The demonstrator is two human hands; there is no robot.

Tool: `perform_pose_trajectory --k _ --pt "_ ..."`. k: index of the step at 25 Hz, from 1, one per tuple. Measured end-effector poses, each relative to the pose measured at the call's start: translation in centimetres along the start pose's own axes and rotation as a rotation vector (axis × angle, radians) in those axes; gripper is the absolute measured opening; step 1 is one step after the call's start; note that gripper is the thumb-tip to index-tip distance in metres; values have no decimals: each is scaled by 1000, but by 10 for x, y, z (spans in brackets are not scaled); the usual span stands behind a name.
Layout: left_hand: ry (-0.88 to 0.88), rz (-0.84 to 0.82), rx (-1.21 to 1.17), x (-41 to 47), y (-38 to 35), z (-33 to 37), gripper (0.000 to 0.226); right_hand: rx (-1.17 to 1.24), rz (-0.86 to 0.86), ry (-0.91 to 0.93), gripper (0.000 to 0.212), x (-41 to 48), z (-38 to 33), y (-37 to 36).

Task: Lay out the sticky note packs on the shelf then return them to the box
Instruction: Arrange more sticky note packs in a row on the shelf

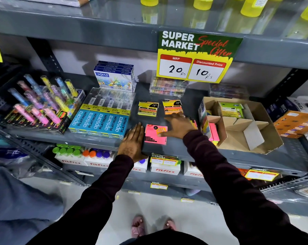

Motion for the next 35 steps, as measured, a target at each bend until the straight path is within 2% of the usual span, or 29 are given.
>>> perform_pose_trajectory --k 4,10,16,21,23,27,31,35 --pt "-3 6 12 1 0 0 122 -34 -96 -64 87 -1 44 20" --pt "3 18 22 -1 2 1 121 -166 -173 -37 93 5 49 19" --pt "4 7 69 0 1 1 122 -257 -69 48 87 10 36 23" --pt "23 -9 81 2 0 2 115 -137 100 66 79 41 4 51" --pt "17 7 123 3 0 3 114 -130 95 75 79 64 -19 55" --pt "30 -19 161 3 1 2 131 -183 31 72 71 102 -48 45" --pt "21 -15 147 5 -5 -1 127 -213 -15 57 73 116 -46 31" --pt "13 -48 186 5 -5 0 128 -183 17 63 72 118 -45 27"
Point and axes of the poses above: each hand's wrist, its own x-axis towards the middle knuckle, its own y-axis out of the back of the hand, z = x × y, the point moved 7 cm from there along x, towards the middle knuckle, and after that the axes turned 1 degree about y, right-handed, at the moved point
